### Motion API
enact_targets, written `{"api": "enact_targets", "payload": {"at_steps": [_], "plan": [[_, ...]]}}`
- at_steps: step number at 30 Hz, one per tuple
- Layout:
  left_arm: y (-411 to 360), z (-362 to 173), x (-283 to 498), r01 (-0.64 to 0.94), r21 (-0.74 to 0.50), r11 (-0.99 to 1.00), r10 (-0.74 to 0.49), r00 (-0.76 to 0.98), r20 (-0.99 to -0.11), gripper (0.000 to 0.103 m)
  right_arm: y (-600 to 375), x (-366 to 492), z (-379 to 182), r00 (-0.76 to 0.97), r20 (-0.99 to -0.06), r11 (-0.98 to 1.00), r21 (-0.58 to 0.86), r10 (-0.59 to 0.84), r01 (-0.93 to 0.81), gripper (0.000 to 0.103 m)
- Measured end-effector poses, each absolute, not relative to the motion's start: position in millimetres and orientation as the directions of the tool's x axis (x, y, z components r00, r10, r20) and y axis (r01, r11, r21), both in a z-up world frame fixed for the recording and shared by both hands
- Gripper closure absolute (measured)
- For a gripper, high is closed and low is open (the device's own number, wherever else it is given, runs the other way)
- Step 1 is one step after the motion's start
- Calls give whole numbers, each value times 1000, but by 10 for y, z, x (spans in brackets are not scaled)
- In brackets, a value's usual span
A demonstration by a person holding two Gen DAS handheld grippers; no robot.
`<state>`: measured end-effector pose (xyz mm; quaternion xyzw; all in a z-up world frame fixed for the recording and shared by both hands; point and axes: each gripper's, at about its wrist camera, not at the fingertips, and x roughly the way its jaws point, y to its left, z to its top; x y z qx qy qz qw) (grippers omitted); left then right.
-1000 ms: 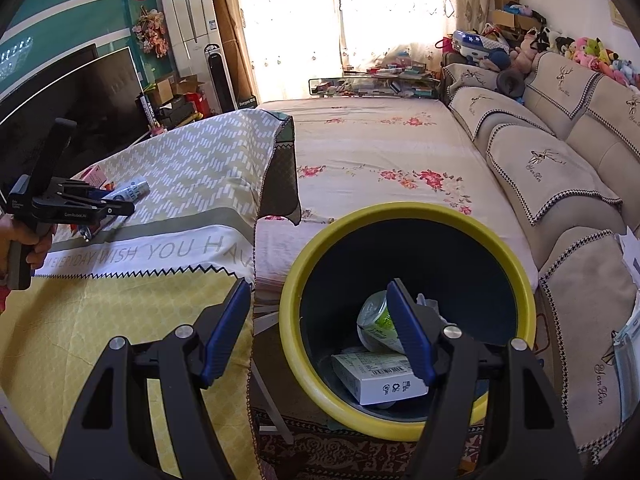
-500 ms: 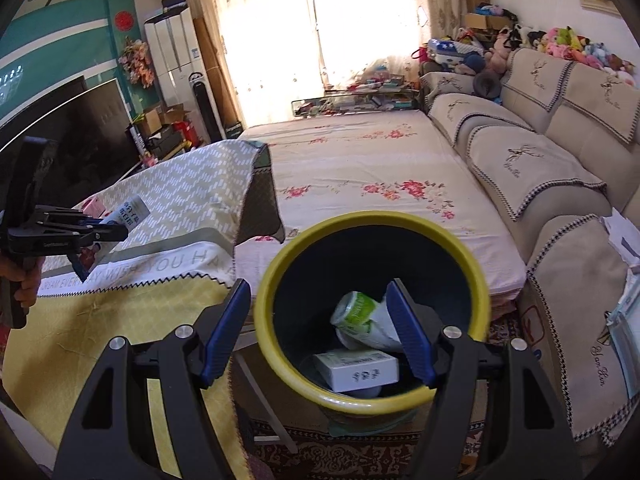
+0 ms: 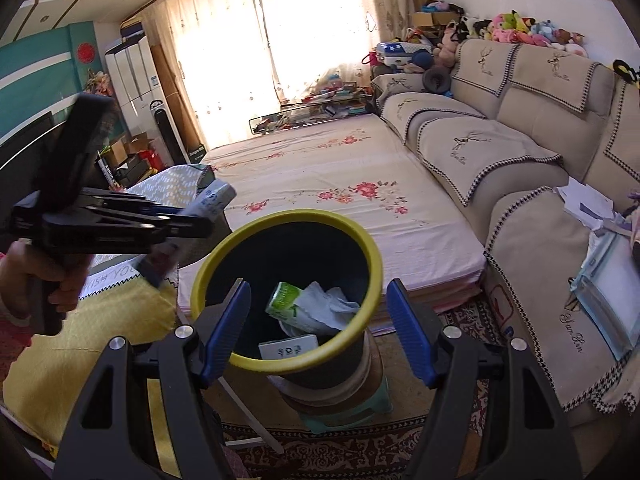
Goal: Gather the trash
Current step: 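Carry the toothpaste tube over the bin and open the left gripper, then grasp the red snack bag with the right gripper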
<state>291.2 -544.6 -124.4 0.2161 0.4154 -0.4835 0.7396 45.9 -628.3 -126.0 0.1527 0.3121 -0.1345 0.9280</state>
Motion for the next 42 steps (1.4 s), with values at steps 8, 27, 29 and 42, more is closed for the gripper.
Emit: {"api": "enact_targets", "payload": {"at_steps": [8,27,29,42], "plan": [[-5267,-1195,3026,849,-110,517,-579,253,-775,30,-6255,476,-1315,764,-632,920,212,-129,330,36],[-1638,-687,2367,451,-97,887,-407,667,-624,18,-4375,1940,-1149,700,-686,980,115,198,-165,36],[-1300,-730,2317,401,-112,909,-378,680,-628,18,-4076,2171,-1116,673,-696,965,120,250,-234,36],[-226,-1012,2121,255,-190,948,-317,699,-641,17,-2099,3189,-1138,549,-750,844,24,370,-536,36]]}}
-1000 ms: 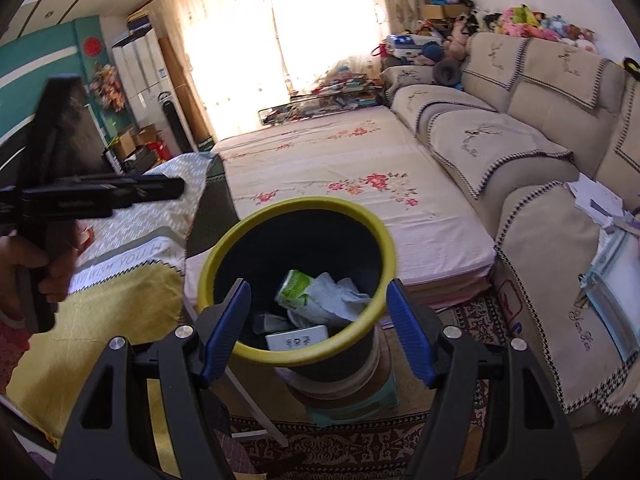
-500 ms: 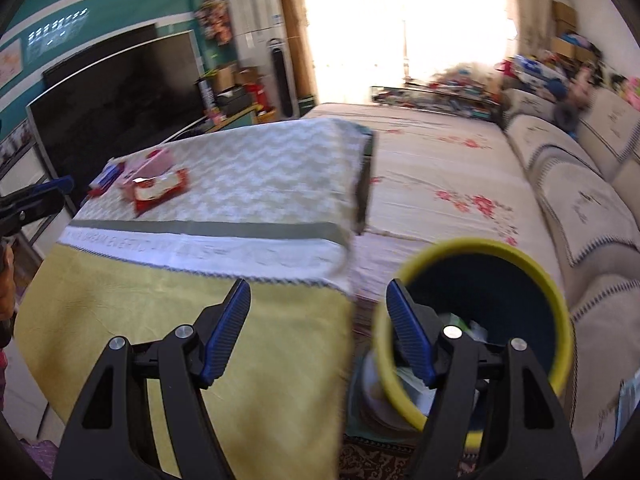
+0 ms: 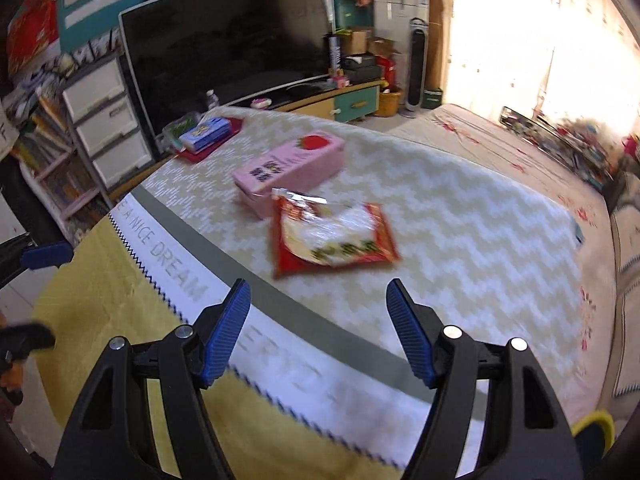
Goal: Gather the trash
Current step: 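Grasp the red snack bag with the right gripper, then carry the red snack bag over the bin and open the right gripper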
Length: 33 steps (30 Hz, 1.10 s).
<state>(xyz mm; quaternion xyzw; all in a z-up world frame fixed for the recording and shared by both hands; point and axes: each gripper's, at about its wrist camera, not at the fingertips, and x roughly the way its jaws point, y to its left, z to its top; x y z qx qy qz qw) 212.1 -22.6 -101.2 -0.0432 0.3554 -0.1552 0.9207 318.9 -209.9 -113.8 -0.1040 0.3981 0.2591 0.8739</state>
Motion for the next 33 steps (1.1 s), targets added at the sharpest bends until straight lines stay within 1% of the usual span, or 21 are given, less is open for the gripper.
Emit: {"api": "enact_targets", "payload": {"at_steps": [5,8,9,10,11,12,16,21,25,29,33], "plan": [[-206,-1028,2043,254,-200,946,-323,698,-639,17,-1576,3426,-1303,586,-764,839,-112,270,-532,37],[-181,-1051,1996,260,-191,946,-321,695,-644,17,-1460,3555,-1442,585,-783,845,-153,214,-513,45],[-188,-1048,2000,261,-189,947,-320,694,-645,17,-1453,3591,-1486,578,-791,848,-157,199,-506,52],[-188,-1046,1992,264,-191,945,-324,693,-644,17,-1464,3622,-1529,571,-799,852,-154,190,-500,65],[-186,-1045,1987,267,-195,944,-329,690,-645,17,-1475,3634,-1558,566,-804,857,-153,182,-492,76],[-187,-1039,1986,270,-198,942,-333,688,-646,17,-1494,3635,-1572,567,-804,862,-152,175,-483,89],[-178,-1053,1996,268,-209,941,-338,684,-647,17,-1640,3534,-1427,600,-775,875,-135,199,-464,95],[-246,-1076,1980,277,-212,937,-347,675,-651,17,-1950,3250,-1086,621,-728,878,-56,289,-475,95],[-372,-1060,1968,300,-206,931,-360,671,-648,17,-2269,2917,-862,651,-685,884,-20,328,-467,95],[-524,-1041,1970,329,-207,921,-382,666,-640,17,-2734,2557,-742,692,-654,914,-4,305,-406,95],[-709,-1015,1974,363,-202,910,-405,663,-630,17,-3405,2258,-750,730,-650,961,7,214,-275,95]]}}
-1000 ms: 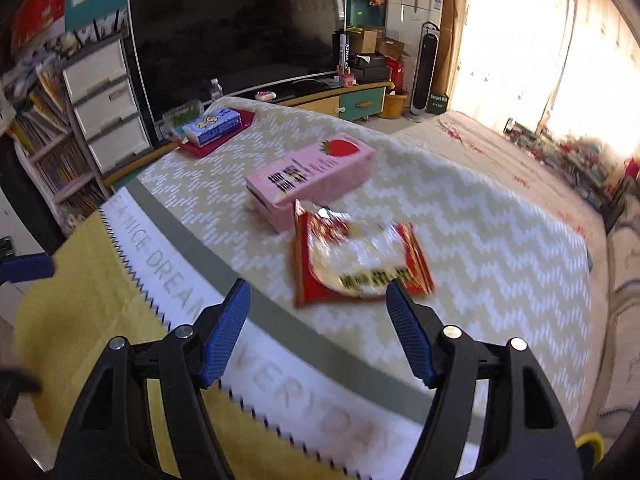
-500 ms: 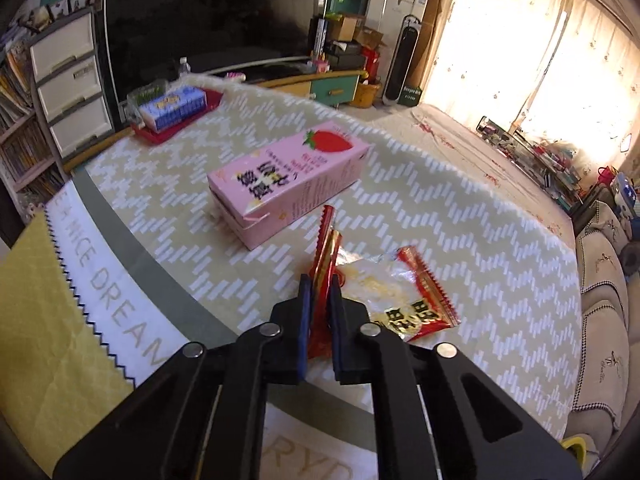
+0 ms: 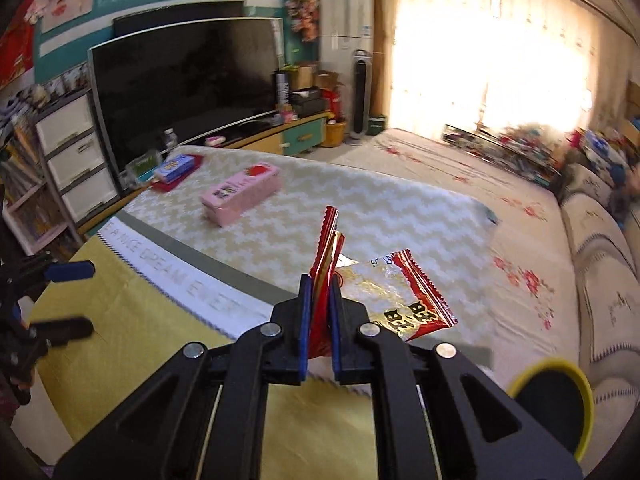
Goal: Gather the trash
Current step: 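Carry the red snack bag over the bin and open the right gripper, then grasp the pink strawberry milk carton with the left gripper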
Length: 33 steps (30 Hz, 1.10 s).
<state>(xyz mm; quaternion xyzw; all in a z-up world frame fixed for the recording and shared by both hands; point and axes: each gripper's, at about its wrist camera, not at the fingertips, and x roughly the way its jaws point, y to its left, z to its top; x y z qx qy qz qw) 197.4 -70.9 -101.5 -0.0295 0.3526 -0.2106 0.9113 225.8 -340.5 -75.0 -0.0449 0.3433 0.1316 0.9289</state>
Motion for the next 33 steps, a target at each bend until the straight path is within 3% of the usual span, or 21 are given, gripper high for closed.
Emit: {"api": "enact_targets", "payload": {"at_steps": [9,14,16,17,24,33], "plan": [[-1066,-1036,2060,400,-215,891,-439,639,-631,17,-4874,2023,-1329,668,-741,997,-30,-68,68,95],[-1224,-1014,2086,413,-192,890,-433,636,-639,17,-5296,2056,-1628,616,-769,983,-85,-170,165,90],[-1249,-1006,2117,414,-181,892,-426,638,-642,16,-5342,2052,-1683,611,-762,973,-122,-217,194,66],[-1260,-1001,2143,414,-176,893,-422,638,-644,15,-5349,2042,-1684,611,-755,969,-137,-236,205,62],[-1158,-978,2524,365,-137,921,-358,653,-667,10,-5145,1967,-1555,666,-708,971,-151,-236,183,48],[-945,-1027,3341,282,-49,958,-233,669,-706,9,-4833,2038,-1404,710,-687,989,-103,-151,111,48]]}}
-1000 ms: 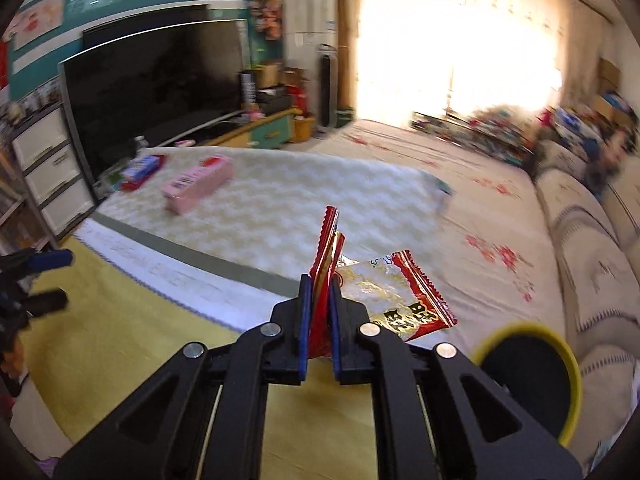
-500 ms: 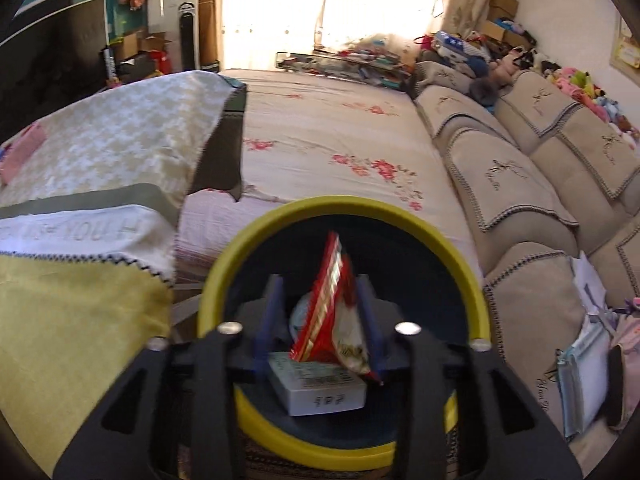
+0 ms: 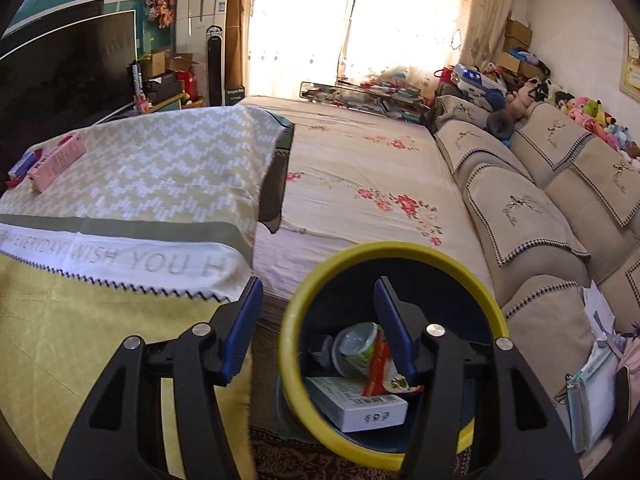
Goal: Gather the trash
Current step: 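Grasp the pink strawberry milk carton with the left gripper, then carry the milk carton over the bin and open the left gripper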
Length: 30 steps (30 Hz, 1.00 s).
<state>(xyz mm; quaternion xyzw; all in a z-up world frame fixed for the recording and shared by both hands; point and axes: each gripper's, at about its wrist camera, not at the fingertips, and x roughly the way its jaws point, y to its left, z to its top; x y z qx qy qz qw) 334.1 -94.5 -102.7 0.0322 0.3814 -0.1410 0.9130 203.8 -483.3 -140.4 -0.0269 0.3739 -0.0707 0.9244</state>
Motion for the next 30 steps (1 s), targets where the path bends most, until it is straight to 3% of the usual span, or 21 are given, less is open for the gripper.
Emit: {"api": "enact_targets", "payload": {"at_steps": [13,19,21,22,30], "plan": [[-872,-1425,4450,215,9,977,-128,615,-778,10,-4724,2163,-1400,702,-701,992,-94,-127,86,48],[-861,-1631,4755,163,25,986,-72,564,-823,34,-4756,2123,-1365,706,-697,992,-92,-125,84,48],[-835,-1688,4823,148,25,989,-61,550,-833,51,-4783,2085,-1340,710,-693,992,-87,-122,86,48],[-834,-1684,4833,150,24,988,-64,554,-830,54,-4797,2062,-1324,713,-690,992,-86,-123,88,48],[-1369,-1365,4365,289,48,956,-142,598,-789,54,-5015,1772,-1171,737,-662,990,-68,-138,124,48]]}}
